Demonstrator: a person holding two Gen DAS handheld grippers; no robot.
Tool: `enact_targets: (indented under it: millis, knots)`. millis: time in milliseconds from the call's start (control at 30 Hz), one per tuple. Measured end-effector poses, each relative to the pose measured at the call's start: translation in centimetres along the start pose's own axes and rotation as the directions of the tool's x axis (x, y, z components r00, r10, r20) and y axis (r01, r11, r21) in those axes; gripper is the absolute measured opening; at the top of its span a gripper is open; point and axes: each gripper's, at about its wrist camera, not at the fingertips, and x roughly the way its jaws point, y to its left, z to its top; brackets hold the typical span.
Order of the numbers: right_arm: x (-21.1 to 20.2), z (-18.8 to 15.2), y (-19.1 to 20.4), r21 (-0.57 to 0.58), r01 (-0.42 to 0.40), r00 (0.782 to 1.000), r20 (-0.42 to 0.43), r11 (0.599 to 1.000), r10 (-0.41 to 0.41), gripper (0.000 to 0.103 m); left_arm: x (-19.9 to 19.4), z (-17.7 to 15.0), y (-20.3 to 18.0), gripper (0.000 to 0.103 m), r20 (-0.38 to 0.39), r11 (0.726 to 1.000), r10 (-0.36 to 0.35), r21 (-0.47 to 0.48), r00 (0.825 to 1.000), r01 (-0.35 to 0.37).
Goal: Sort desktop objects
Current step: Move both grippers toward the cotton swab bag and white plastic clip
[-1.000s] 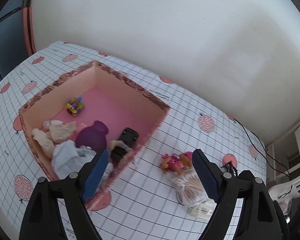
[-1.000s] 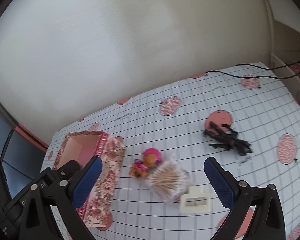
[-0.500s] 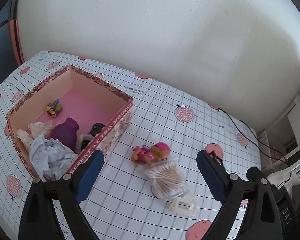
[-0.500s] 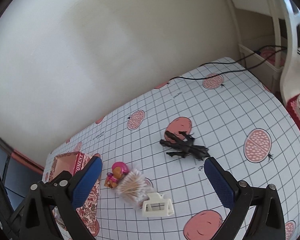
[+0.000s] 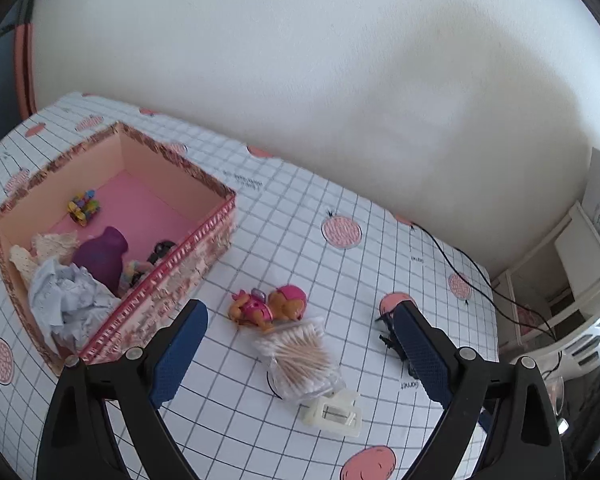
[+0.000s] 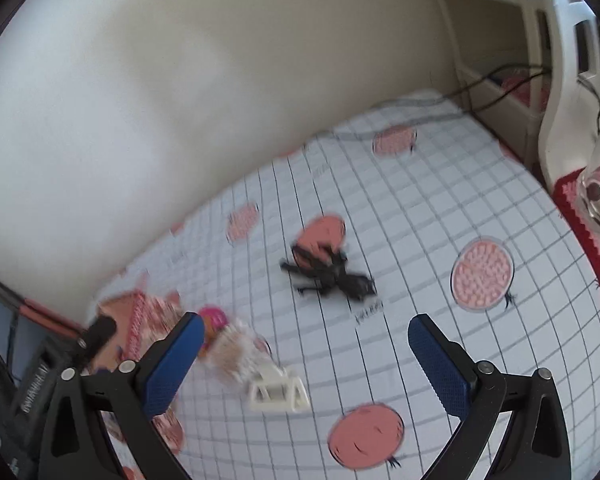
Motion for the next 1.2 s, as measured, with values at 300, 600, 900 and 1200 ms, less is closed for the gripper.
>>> enact_targets:
  millis: [300,600,900,1200]
  knots:
    - [3.7,-2.0,0.2,-0.058,0.168,0.97,-0.17,0.984,-0.176,0.103,3.7,-1.7,0.4,0.094,-0.195,0.998,0.042,0.044,0.98,-0.034]
    - [6.0,-3.7,2.8,-0.161,0.178,0.944,-0.249,0.971,-0.214,0.103,5.9,-2.7,3.4,0.094,-0.306,0.993,0.102,-0.025,0.947,-0.115]
    - [8.1,-5.2,5.6,-0.248,0.164,0.931,-0.281,0.955,-0.233,0.102,6.3,-2.7,5.1,0.094,-0.33,0.99,0.099,-0.065,0.939,-0.127]
    - [8.9,-5.8,5.5,-0.208,0.184,0.924,-0.296,0.961,-0.241,0.074,6.5,-2.8,6.0,0.094,-0.348,0.99,0.076,-0.085,0.934,-0.112]
